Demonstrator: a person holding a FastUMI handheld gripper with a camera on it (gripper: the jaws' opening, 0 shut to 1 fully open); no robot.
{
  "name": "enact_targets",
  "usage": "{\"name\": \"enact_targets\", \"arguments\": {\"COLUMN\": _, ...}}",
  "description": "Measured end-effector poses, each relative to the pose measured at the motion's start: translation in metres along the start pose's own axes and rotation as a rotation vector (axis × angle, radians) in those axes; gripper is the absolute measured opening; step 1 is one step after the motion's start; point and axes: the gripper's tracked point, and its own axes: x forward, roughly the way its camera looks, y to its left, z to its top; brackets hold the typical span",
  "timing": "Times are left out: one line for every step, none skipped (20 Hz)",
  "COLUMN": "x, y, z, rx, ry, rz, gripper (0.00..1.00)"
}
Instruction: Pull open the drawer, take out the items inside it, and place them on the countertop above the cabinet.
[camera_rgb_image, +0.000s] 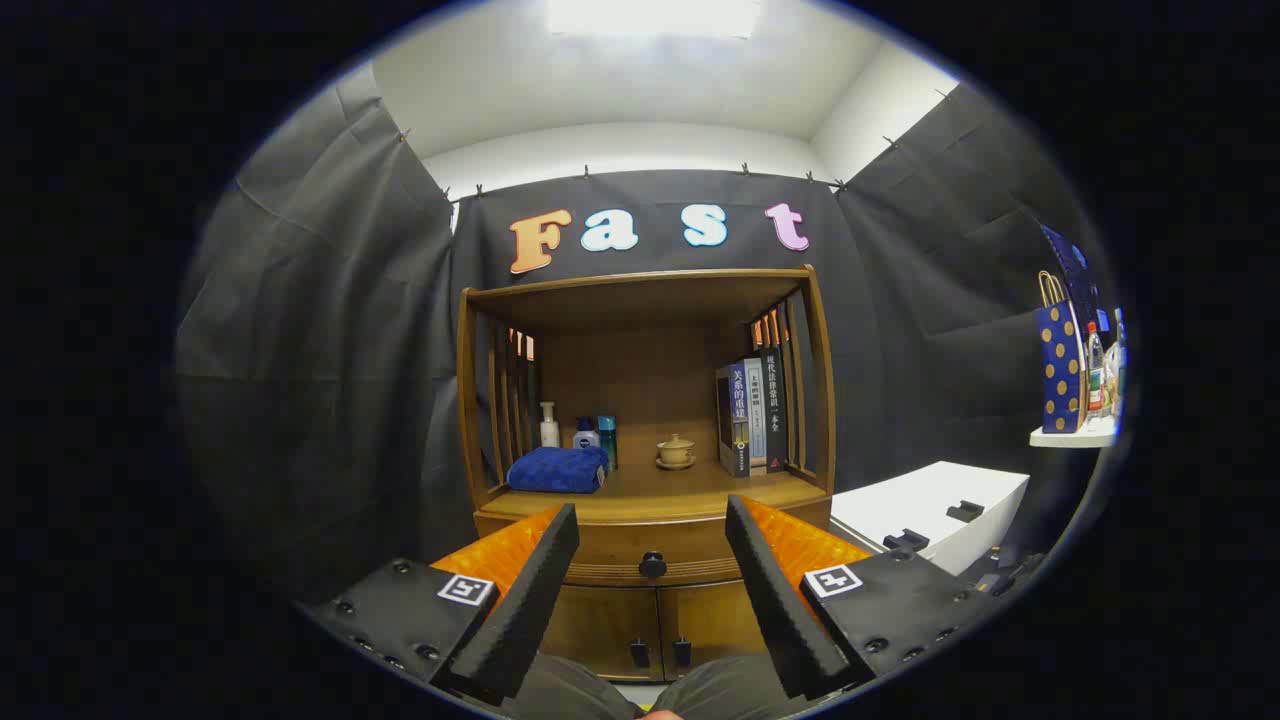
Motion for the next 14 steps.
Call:
{"name": "enact_targets", "arguments": {"x": -0.0002, "y": 0.0002, "z": -0.0006, "rx": 0.0, "ry": 0.002, "rz": 0.001, "gripper": 0.97}}
{"name": "enact_targets", "arguments": {"x": 0.0006, "y": 0.0002, "z": -0.0012, "rx": 0.0, "ry": 0.003, "rz": 0.001, "gripper": 0.97}}
{"name": "enact_targets", "arguments": {"x": 0.0012, "y": 0.0003, "z": -0.0007, "rx": -0.001, "ry": 0.004, "rz": 0.0, "gripper": 0.97}}
{"name": "enact_targets", "arguments": {"x": 0.0006, "y": 0.0008, "z": -0.0006, "rx": -0.001, "ry": 0.006, "rz": -0.001, "gripper": 0.97}}
{"name": "enact_targets", "arguments": {"x": -0.0001, "y": 0.0012, "z": -0.0015, "rx": 0.0, "ry": 0.008, "rz": 0.001, "gripper": 0.97}}
{"name": "enact_targets", "arguments": {"x": 0.0011, "y": 0.0014, "z": -0.0015, "rx": 0.001, "ry": 0.008, "rz": 0.0, "gripper": 0.97}}
{"name": "enact_targets", "arguments": {"x": 0.0005, "y": 0.0009, "z": -0.001, "rx": 0.004, "ry": 0.006, "rz": -0.001, "gripper": 0.97}}
{"name": "enact_targets", "arguments": {"x": 0.0009, "y": 0.0013, "z": -0.0012, "rx": 0.006, "ry": 0.004, "rz": -0.001, "gripper": 0.97}}
{"name": "enact_targets", "arguments": {"x": 0.0004, "y": 0.001, "z": -0.0014, "rx": 0.006, "ry": 0.006, "rz": -0.001, "gripper": 0.97}}
{"name": "enact_targets", "arguments": {"x": 0.0006, "y": 0.0015, "z": -0.0023, "rx": 0.007, "ry": 0.009, "rz": -0.001, "gripper": 0.97}}
{"name": "enact_targets", "arguments": {"x": 0.0004, "y": 0.0009, "z": -0.0023, "rx": 0.009, "ry": 0.01, "rz": -0.001, "gripper": 0.97}}
{"name": "enact_targets", "arguments": {"x": 0.0008, "y": 0.0009, "z": -0.0026, "rx": 0.012, "ry": 0.01, "rz": -0.001, "gripper": 0.97}}
{"name": "enact_targets", "arguments": {"x": 0.0005, "y": 0.0009, "z": -0.0025, "rx": 0.012, "ry": 0.009, "rz": 0.0, "gripper": 0.97}}
{"name": "enact_targets", "arguments": {"x": 0.0013, "y": 0.0017, "z": -0.0028, "rx": 0.011, "ry": 0.01, "rz": 0.0, "gripper": 0.97}}
